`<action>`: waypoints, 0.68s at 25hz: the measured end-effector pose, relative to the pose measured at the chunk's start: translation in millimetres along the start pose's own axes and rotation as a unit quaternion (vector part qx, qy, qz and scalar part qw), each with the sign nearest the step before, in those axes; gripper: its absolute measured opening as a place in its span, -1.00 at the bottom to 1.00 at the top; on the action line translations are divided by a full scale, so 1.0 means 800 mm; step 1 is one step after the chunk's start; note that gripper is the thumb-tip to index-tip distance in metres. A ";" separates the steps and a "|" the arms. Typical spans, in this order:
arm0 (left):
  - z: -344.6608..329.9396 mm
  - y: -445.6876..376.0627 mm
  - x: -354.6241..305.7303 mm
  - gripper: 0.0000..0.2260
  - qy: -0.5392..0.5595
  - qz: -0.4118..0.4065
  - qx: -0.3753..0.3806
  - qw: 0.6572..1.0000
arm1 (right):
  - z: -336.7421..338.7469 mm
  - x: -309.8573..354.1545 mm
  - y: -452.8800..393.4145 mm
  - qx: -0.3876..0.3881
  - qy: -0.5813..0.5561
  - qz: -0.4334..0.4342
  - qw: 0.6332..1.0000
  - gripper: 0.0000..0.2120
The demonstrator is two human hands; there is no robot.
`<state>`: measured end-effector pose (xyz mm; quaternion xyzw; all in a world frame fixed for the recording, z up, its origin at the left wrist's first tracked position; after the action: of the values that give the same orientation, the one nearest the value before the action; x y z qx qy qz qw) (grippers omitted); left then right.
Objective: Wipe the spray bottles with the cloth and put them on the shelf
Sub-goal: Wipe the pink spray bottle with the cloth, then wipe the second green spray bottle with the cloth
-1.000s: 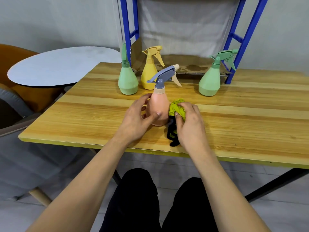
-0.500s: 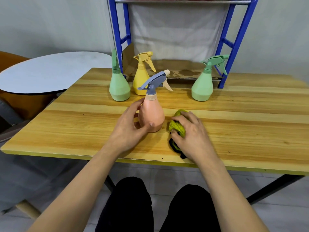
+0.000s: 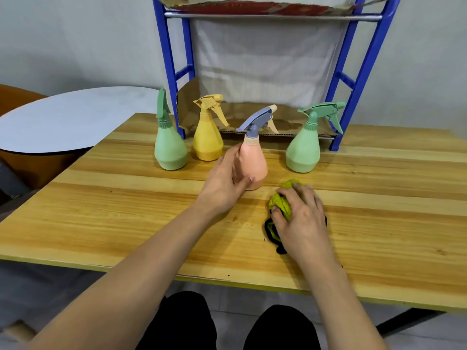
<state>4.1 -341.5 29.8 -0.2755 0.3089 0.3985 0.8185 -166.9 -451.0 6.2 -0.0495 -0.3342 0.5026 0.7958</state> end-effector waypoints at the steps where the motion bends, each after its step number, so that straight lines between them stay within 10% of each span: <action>1: -0.007 -0.010 -0.004 -0.26 -0.001 -0.002 -0.001 1.000 | -0.002 -0.001 -0.001 -0.001 0.000 0.002 1.000 -0.61; 17: -0.013 -0.024 0.011 -0.25 0.032 0.036 0.034 0.998 | -0.010 -0.007 -0.013 0.018 0.009 0.002 1.000 -0.63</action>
<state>20.9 -354.4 20.5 -0.2493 0.3583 0.4082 0.8018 -155.6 -458.6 1.3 -0.0400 -0.3179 0.5096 0.7986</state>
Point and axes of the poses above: each hand's wrist, its own y-axis away from the middle knuckle, its own z-axis out of the back of the hand, x = y × z, the point moved 6 cm from there along -y, towards the middle knuckle, and after that the axes turned 8 degrees about z, right-handed, at the moved point
